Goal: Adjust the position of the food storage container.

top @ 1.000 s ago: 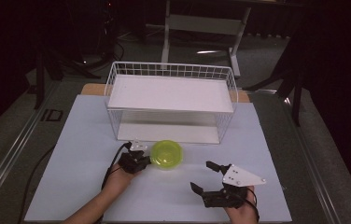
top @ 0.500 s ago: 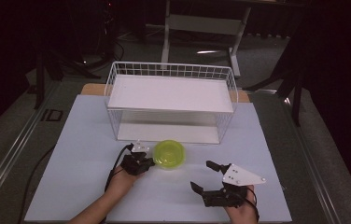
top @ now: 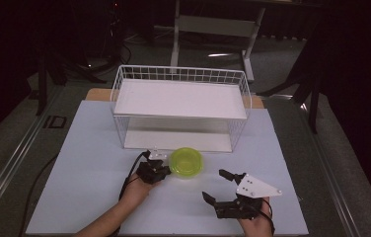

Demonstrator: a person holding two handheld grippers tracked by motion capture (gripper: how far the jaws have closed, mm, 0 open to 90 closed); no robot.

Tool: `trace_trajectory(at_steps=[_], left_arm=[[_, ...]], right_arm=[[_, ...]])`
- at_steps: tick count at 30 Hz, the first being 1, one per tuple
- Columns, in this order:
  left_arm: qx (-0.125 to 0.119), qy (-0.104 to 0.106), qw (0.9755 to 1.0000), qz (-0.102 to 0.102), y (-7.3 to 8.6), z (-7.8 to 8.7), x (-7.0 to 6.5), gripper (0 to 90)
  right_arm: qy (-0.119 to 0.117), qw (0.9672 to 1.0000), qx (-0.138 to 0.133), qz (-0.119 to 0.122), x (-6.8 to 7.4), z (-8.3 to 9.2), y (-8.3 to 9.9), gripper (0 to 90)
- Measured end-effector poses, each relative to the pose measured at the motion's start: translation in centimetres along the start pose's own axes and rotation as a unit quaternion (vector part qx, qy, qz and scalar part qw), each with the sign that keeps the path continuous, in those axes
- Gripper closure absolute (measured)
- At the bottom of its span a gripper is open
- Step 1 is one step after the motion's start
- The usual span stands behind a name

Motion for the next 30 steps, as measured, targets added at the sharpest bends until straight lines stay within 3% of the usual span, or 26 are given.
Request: trace_trajectory(at_steps=[9, 16, 19, 22, 24, 27, 28, 30], left_arm=[[0.0, 0.0, 1.0, 0.0, -0.6, -0.7, 0.0, 90.0], [-0.02, -0.003, 0.9995, 0.025, 0.0, 1.2, 0.6, 87.5], [-0.033, 0.006, 0.9992, 0.024, 0.2, 2.6, 0.5, 81.9], [-0.042, -0.001, 0.9988, 0.026, 0.3, 4.2, 0.5, 70.2], [-0.05, 0.002, 0.9983, 0.029, 0.3, 5.3, 0.5, 68.9], [-0.073, 0.025, 0.9965, 0.031, 0.1, 7.6, 0.1, 55.3], [-0.073, 0.025, 0.9965, 0.031, 0.1, 7.6, 0.1, 45.5], [-0.084, 0.031, 0.9955, 0.031, -0.1, 8.5, -0.2, 42.6]], right_arm=[[-0.003, 1.0, 0.005, 0.001, 0.1, 0.0, 0.2, 14.8], [-0.002, 1.0, 0.007, 0.002, 0.0, 0.0, 0.3, 14.8], [-0.003, 1.0, 0.009, 0.0, 0.0, -0.1, 0.4, 14.9], [-0.002, 0.9999, 0.012, 0.001, 0.1, -0.2, 0.4, 14.9], [0.0, 0.9999, 0.015, 0.005, 0.1, -0.2, 0.5, 14.8], [0.0, 0.9998, 0.018, 0.01, 0.2, -0.2, 0.5, 14.8], [0.0, 0.9998, 0.018, 0.01, 0.2, -0.2, 0.5, 14.8], [0.001, 0.9998, 0.02, 0.01, 0.3, -0.3, 0.6, 14.8]])
Point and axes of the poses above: each handheld gripper's, and its own axes: z roughly backward along the jaws, y roughly out of its underside, x roughly to its left, the point moved 9 cm from there along -z, roughly forward along the jaws, and after that the axes turned 1 degree about -y, right-handed, at the moved point
